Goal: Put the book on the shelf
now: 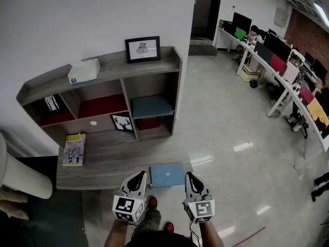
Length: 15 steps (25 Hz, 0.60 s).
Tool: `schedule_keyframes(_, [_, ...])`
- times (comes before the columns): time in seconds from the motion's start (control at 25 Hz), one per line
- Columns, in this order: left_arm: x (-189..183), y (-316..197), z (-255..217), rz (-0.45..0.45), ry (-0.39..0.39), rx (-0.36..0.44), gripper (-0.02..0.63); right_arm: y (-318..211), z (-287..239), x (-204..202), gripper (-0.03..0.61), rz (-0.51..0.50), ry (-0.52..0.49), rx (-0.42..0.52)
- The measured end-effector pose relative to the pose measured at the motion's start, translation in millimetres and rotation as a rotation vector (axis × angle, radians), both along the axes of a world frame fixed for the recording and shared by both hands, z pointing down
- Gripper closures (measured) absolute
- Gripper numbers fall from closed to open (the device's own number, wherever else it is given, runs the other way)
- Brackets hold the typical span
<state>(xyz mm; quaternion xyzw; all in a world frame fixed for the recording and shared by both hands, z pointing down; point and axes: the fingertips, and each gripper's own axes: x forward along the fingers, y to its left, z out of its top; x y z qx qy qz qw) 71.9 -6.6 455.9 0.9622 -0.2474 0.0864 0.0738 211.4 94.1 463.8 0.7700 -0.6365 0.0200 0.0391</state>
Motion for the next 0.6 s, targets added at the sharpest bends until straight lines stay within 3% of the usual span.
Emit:
schedule_keyframes(0.36, [-42.9,68.9,5.0,-0.052,-0.01,0.033,0.607,54.2,5.4,-41.0,0.543,-0.068,0.036,-0.013])
schedule_keyframes(0.6, [-65.8,78.5,18.6,-0.087,-0.028,0.029,0.607,57.1,23.5,-58.9,0.543,-0.106,0.051,-0.047])
